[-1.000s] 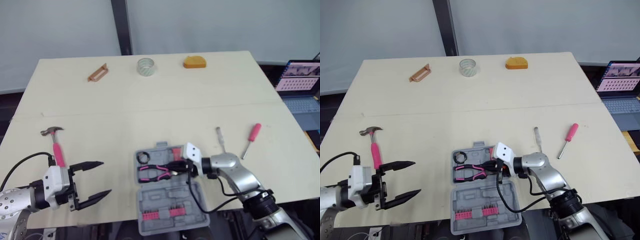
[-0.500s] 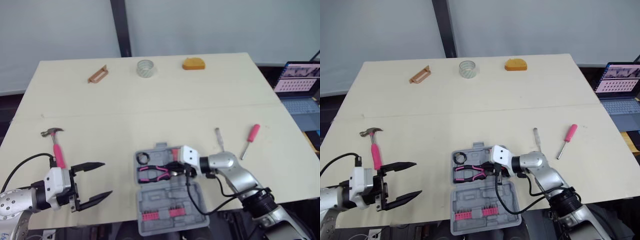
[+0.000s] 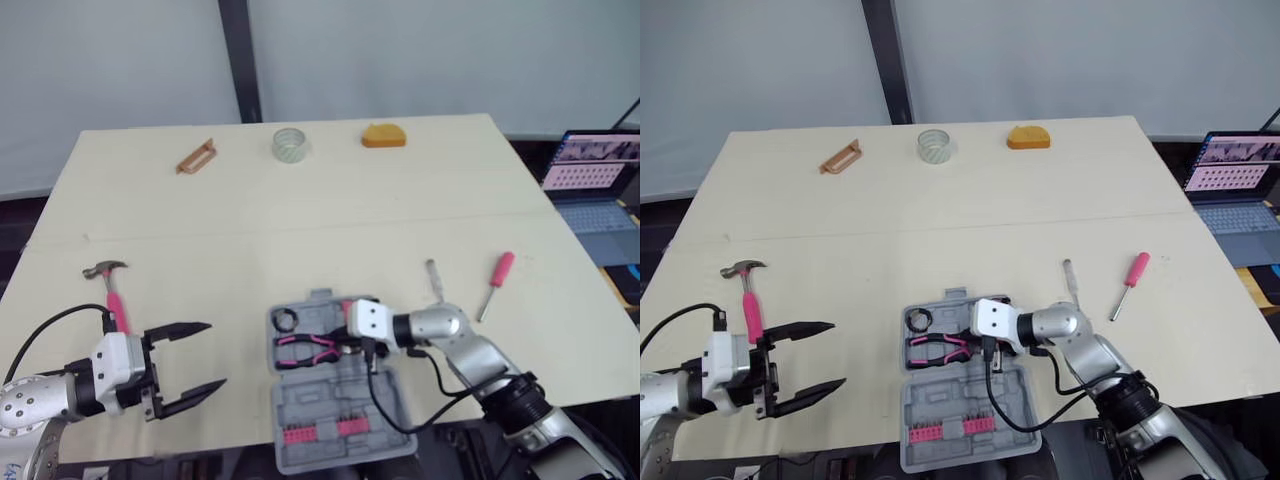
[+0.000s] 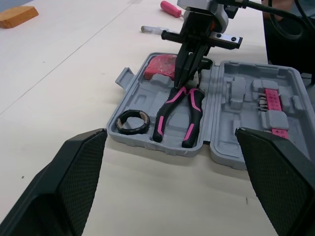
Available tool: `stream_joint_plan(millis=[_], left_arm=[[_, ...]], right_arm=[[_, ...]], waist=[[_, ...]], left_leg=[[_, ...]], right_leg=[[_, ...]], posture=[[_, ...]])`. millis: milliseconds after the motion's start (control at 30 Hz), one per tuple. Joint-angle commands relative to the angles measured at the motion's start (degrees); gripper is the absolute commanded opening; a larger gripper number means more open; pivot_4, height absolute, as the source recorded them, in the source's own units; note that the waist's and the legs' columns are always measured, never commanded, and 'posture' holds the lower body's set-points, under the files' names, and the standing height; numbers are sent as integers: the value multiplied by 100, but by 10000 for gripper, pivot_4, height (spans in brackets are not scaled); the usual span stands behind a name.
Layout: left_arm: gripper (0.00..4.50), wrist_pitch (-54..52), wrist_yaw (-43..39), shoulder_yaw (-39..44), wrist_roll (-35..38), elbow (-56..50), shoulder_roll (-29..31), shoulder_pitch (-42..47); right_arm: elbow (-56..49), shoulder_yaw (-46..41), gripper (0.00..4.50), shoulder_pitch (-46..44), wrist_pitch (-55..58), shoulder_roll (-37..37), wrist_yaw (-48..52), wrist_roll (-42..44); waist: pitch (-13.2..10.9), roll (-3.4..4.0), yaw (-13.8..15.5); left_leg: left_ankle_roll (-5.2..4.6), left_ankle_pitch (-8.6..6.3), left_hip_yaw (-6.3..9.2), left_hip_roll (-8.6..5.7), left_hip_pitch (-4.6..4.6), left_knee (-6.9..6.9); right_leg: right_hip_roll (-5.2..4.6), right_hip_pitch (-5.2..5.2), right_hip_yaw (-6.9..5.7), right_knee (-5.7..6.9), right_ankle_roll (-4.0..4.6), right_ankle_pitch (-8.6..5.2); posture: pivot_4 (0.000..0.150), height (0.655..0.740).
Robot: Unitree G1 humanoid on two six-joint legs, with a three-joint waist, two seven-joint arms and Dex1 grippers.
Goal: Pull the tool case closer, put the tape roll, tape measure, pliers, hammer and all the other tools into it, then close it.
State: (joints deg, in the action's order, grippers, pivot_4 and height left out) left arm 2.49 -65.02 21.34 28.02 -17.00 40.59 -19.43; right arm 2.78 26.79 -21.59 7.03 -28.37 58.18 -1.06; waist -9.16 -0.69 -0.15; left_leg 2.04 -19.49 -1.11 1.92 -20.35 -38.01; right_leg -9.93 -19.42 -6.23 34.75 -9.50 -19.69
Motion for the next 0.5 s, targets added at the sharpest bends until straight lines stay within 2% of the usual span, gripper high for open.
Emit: stream_joint_plan(millis=[33, 500], left_arm=[[45000, -8, 68, -17, 18, -113, 16, 7], [45000, -104, 202, -105, 11, -203, 22, 48]], right_arm=[[653, 328, 505, 259, 294, -217, -62, -558], [705, 324, 505, 288, 419, -101, -130, -506]], waist=[[18, 0, 2], [62, 8, 4]], left_leg=[[0, 0, 0, 0, 0, 0], [0, -6, -2, 2, 2, 3]], right_leg=[[0, 1, 0, -1, 0, 0], [1, 5, 0, -12, 3, -1]], posture=[[1500, 7400], [1500, 7400]])
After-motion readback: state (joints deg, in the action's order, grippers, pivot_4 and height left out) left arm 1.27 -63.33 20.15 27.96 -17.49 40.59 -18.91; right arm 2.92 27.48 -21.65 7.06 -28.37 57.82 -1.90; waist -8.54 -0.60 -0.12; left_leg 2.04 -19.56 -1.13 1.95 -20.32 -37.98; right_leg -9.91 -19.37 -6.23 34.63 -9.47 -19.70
